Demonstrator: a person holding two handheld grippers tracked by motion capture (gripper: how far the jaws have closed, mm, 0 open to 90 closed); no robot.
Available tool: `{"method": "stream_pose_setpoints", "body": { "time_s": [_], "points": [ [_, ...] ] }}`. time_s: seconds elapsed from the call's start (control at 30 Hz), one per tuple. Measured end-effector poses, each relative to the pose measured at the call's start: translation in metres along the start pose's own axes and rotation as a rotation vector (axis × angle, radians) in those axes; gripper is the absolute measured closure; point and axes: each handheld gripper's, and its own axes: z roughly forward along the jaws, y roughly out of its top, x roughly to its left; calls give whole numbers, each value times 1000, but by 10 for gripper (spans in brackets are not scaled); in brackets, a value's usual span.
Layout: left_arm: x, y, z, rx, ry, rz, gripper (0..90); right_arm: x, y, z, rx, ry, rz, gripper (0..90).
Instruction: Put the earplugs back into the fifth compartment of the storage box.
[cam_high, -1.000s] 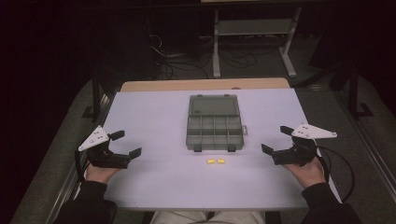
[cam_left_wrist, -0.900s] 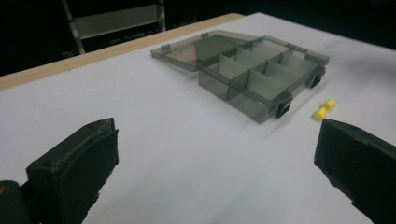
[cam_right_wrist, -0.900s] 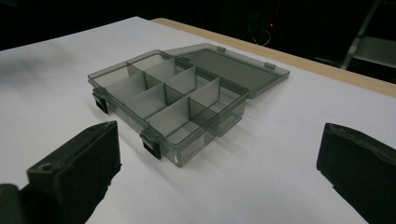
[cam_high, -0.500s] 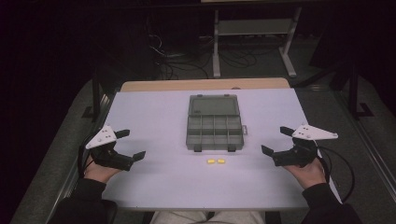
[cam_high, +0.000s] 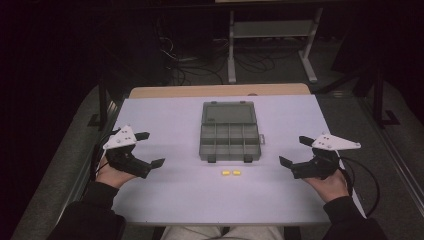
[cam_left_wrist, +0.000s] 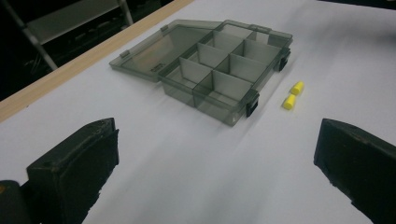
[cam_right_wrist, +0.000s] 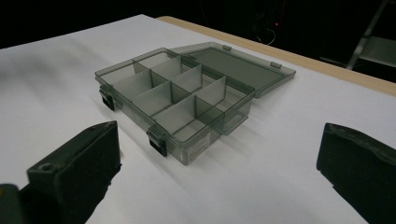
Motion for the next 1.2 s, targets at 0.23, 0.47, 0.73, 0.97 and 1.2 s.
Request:
{"method": "stream_pose_setpoints", "body": {
  "time_s": [0.23,0.47,0.73,0.97,1.2],
  "points": [
    [-5,12,14,29,-37,25,0,0,0,-1,-6,5,1,0],
    [-10,19,24,45,-63,52,1,0,0,0,-5,10,-1,0],
    [-19,27,34,73,-95,90,2,1,0,0,-3,13,-2,0],
    [-25,36,44,75,-125,110,3,1,0,0,-5,14,-3,0],
    [-33,41,57,86,-159,132,3,2,0,1,-1,10,-13,0]
  ]
}}
